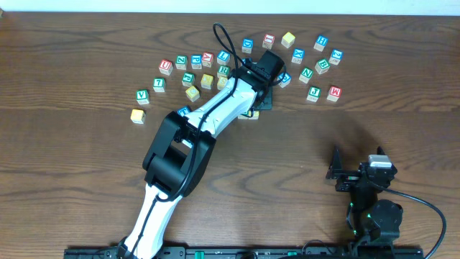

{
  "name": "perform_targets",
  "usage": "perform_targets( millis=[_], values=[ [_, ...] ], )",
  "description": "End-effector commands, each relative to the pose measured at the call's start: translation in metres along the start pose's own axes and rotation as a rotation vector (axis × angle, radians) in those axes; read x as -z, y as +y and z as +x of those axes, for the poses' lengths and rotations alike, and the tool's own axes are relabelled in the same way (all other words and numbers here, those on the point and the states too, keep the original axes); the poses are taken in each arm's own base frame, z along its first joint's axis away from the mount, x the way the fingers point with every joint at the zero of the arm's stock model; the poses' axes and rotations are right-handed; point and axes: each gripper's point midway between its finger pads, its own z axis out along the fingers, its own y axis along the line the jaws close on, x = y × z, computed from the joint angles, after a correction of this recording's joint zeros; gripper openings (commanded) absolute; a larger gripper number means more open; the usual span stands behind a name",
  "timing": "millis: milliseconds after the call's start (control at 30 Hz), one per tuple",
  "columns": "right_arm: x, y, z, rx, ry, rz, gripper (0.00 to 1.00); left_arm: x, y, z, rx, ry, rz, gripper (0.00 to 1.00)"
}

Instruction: Spell out ROBOT

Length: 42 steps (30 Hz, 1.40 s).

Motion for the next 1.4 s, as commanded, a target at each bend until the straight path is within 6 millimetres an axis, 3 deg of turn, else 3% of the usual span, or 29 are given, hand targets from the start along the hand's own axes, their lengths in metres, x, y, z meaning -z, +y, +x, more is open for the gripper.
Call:
perform_targets(
  millis=[0,133,433,833,1067,1367],
  values=[
    [0.0,-0.001,0.0,0.007,0.0,0.005,0.99,-0.005,0.005,-0.001,0.017,-0.006,-0.026,0.07],
    [0.0,-0.001,0.0,0.007,0.0,0.005,0.99,0.002,0.001,-0.008,-0.062,-0.025,-0.014,0.13],
    [0.0,-0.001,0.0,0.007,0.0,0.005,0.99,0.039,-0.011,-0.031,-0.132,-0.105,0.032,0.13],
    [0.0,-0.001,0.0,0.007,0.0,0.005,0.99,0.05,-0.055,-0.013,-0.341,-0.13,0.084,0.14],
    [0.0,-0.001,0.0,0.007,0.0,0.005,0.99,0.046,-0.041,0.007,-0.311,-0.043,0.041,0.14],
    [0.0,-0.001,0.0,0.007,0.0,0.005,0.99,0.033,-0.039,0.013,-0.274,-0.033,0.037,0.14]
  ],
)
